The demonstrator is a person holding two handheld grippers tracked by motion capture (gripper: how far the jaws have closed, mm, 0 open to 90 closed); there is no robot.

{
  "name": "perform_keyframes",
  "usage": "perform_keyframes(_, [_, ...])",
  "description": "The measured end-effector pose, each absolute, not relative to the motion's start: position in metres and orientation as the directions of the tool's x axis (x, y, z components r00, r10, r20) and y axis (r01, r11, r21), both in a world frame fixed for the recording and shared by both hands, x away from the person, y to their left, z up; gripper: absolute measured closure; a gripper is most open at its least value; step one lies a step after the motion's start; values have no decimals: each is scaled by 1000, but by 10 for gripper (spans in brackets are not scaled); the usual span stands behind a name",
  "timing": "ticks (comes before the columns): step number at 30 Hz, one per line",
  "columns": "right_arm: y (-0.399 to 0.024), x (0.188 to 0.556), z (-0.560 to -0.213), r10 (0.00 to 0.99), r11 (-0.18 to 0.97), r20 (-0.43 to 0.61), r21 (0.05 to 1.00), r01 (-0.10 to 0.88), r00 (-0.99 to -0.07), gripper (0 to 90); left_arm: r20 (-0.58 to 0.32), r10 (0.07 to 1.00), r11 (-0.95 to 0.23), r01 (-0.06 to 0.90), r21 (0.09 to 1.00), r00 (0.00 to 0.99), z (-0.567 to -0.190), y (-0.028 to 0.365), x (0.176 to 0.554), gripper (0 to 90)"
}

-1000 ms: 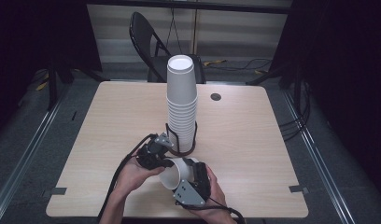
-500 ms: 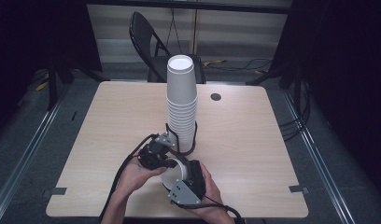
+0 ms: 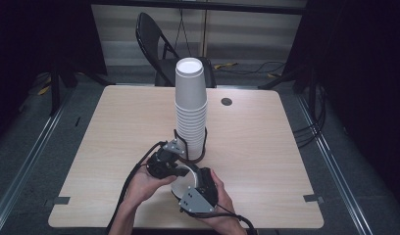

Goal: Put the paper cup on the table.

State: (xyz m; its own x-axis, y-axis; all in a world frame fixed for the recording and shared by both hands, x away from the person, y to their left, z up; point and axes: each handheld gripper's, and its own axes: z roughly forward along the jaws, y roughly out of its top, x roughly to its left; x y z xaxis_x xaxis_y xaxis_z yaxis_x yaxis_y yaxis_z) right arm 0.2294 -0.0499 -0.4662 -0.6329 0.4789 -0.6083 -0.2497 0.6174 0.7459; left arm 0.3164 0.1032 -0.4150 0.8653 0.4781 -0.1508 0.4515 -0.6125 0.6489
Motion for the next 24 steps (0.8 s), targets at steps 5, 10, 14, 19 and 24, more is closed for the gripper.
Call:
perform_keyframes(5, [-53, 231, -463, 506, 595, -584, 769, -234, -635, 126, -150, 517, -546, 460, 700, 843, -418, 108, 314, 816])
perform_keyframes(10, [-56, 233, -461, 526, 570, -546, 796, -206, -652, 128, -137, 542, -512, 455, 729, 829, -421, 112, 311, 727])
perform_keyframes(14, [-58, 234, -460, 538, 560, -536, 804, -200, -650, 129, -163, 561, -460, 469, 754, 811, -424, 114, 309, 711])
perform_keyframes(19, [-60, 235, -459, 554, 540, -500, 824, -170, -666, 131, -159, 569, -422, 453, 786, 807, -426, 119, 307, 650])
perform_keyframes(24, [-64, 236, -459, 571, 511, -460, 847, -144, -680, 132, -197, 569, -350, 453, 820, 798, -430, 124, 304, 592])
